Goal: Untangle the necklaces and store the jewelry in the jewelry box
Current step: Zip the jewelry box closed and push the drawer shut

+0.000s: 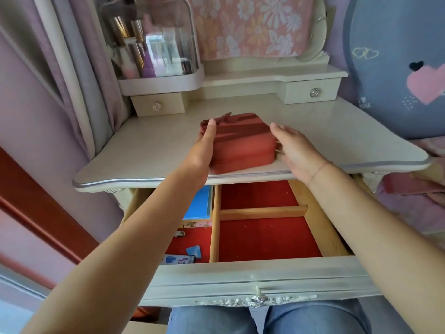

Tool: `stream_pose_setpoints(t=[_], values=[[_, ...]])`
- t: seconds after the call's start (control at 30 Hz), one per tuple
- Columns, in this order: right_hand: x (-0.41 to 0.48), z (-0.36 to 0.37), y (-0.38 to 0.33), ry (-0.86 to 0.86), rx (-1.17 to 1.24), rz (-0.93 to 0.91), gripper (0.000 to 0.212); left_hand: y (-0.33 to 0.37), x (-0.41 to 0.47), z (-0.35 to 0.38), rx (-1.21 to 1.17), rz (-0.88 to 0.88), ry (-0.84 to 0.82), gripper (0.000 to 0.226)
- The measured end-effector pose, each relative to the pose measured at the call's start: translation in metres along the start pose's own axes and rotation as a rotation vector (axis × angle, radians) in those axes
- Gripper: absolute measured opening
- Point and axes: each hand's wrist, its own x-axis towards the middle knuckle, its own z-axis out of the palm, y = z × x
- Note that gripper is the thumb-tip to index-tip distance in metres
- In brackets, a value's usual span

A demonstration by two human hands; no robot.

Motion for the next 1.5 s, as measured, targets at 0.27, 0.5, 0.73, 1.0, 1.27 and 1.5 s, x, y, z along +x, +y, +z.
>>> stream_pose_setpoints(t=[0.27,0.5,0.73,1.0,1.27,1.5], values=[[-0.082,-0.025,0.009,0.028,0.297,0.055,0.025,-0.016,-0.083,0.002,-0.129,-0.047,-0.282,0.052],[-0.127,-0.034,0.036,0.073,0.35,0.174,0.033,-0.065,-0.11,-0.002,-0.102,-0.035,-0.308,0.088],[-0.14,-0.041,0.045,0.074,0.309,0.282,0.03,-0.076,-0.119,-0.005,-0.127,-0.103,-0.342,0.093],[-0.126,-0.039,0.046,-0.021,0.184,0.47,0.024,-0.069,-0.114,0.002,-0.091,-0.397,-0.308,0.05],[-0.119,-0.044,0.051,-0.169,-0.061,0.471,0.049,-0.063,-0.112,-0.001,0.241,-0.299,-0.402,0.042],[-0.132,-0.064,0.058,-0.379,-0.744,-0.187,0.109,-0.071,-0.119,-0.047,0.994,0.296,-0.644,0.133]])
